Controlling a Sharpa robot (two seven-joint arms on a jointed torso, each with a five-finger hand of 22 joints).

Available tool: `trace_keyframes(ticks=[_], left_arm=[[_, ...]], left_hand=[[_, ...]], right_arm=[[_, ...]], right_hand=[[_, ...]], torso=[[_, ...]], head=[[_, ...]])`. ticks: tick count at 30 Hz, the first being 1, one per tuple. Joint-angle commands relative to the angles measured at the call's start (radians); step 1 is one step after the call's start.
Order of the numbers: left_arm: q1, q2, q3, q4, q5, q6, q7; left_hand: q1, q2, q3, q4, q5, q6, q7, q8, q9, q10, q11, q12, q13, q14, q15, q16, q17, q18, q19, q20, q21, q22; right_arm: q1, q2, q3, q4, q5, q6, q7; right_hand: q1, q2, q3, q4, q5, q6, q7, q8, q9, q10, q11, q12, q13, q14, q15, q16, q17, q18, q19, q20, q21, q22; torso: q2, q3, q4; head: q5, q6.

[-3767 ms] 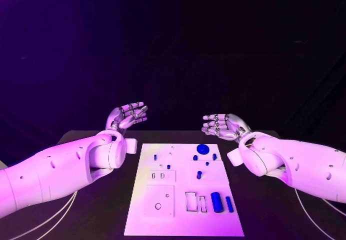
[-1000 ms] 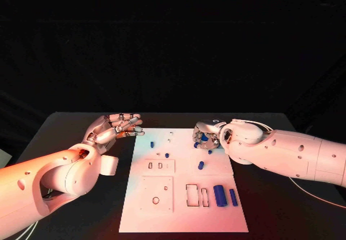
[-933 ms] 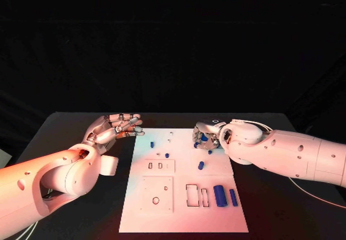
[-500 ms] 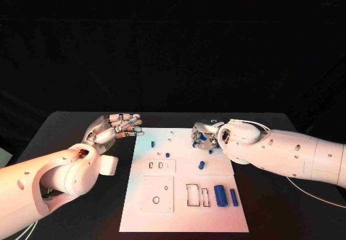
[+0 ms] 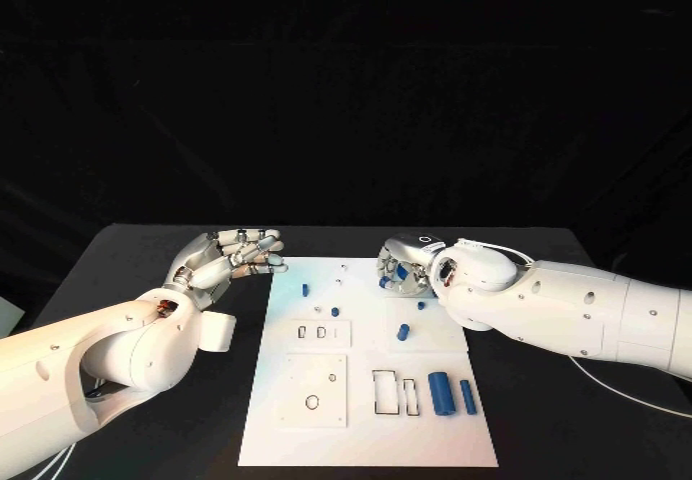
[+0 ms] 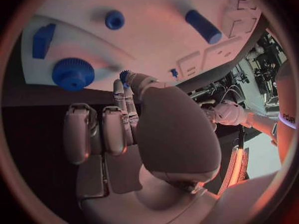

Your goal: Assemble the parts on the task board

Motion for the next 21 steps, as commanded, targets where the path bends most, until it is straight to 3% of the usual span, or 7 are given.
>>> trace_keyframes(ticks=[1,9,21], left_arm=[[0.002,0.004,0.001,0.001,0.006,0.015,0.006],[0.002,0.006,0.001,0.000,0.007,0.016,0.008],[0.002,0.010,0.001,0.001,0.007,0.018,0.007]], left_hand=[[0.001,0.001,0.006,-0.001,-0.001,0.007,0.000,0.006,0.001,0.007,0.003,-0.006,0.000,-0.007,0.002,0.008,0.002,0.010,-0.005,0.000,0.008,0.002],[0.001,0.001,0.006,-0.001,-0.001,0.007,0.000,0.006,0.001,0.007,0.003,-0.006,0.000,-0.007,0.002,0.008,0.002,0.010,-0.005,0.000,0.008,0.002],[0.002,0.001,0.008,-0.002,-0.001,0.007,0.000,0.006,0.001,0.007,0.003,-0.006,0.000,-0.008,0.002,0.010,0.004,0.010,-0.006,-0.001,0.010,0.003]], right_arm=[[0.005,0.010,0.001,0.001,-0.028,-0.103,-0.020],[0.012,0.064,0.003,-0.033,-0.036,-0.184,-0.032],[0.007,0.162,0.002,-0.131,-0.016,-0.191,-0.013]], right_hand=[[-0.001,0.003,0.007,-0.002,0.008,0.006,0.003,0.003,0.002,0.003,0.000,0.001,0.001,0.048,-0.004,0.004,-0.002,-0.013,0.007,0.001,0.004,0.030],[-0.004,0.000,0.015,-0.010,0.010,0.007,0.004,0.004,0.005,0.004,0.000,-0.002,0.000,0.049,-0.003,0.006,0.000,-0.014,0.008,0.002,0.006,0.034],[-0.007,-0.001,0.017,-0.011,0.010,0.007,0.005,0.004,0.006,0.004,0.001,-0.002,-0.001,0.049,-0.003,0.008,0.002,-0.014,0.009,0.002,0.008,0.036]], torso=[[0.000,-0.0004,0.0010],[0.002,-0.0003,0.0021],[0.005,-0.0004,0.0058]], head=[[0.002,0.003],[0.004,0.006],[0.004,0.005]])
